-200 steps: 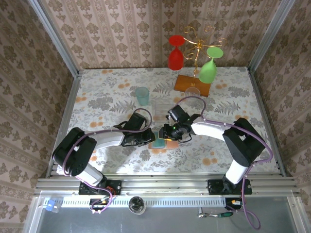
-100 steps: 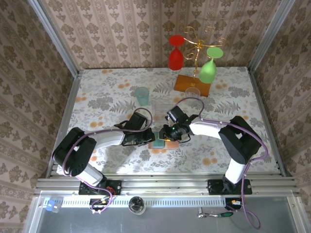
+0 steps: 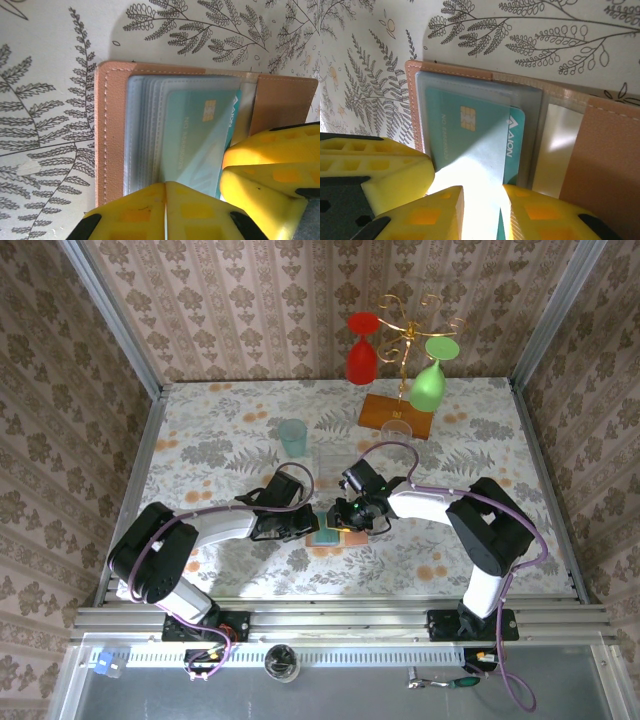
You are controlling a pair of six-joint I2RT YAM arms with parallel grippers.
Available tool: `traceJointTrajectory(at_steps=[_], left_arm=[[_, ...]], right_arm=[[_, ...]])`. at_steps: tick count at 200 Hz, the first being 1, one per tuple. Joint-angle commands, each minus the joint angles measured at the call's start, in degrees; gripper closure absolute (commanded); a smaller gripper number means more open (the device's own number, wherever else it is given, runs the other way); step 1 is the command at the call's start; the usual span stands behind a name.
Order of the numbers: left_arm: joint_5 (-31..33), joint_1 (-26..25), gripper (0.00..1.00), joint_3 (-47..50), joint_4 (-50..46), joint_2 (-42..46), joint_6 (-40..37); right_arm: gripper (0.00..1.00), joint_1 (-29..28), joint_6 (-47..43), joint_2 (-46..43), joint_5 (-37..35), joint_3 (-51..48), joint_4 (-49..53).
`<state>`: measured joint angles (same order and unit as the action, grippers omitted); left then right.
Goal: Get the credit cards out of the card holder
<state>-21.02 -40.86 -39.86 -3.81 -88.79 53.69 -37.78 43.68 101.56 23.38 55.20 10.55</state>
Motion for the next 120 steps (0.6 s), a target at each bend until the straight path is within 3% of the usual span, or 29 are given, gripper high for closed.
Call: traceJointTrajectory(at_steps=[1, 120], left_arm=[[1.0, -0.1, 0.91, -1.0, -2.8, -0.2, -1.4], [0.3, -0.1, 0.91, -3.7, -4.0, 2.2, -2.1]], right_arm=[[0.72, -0.1, -0.9, -1.3, -3.2, 0.0, 4.4], [0.71, 0.1, -1.4, -5.6, -2.7, -1.2, 3.2]])
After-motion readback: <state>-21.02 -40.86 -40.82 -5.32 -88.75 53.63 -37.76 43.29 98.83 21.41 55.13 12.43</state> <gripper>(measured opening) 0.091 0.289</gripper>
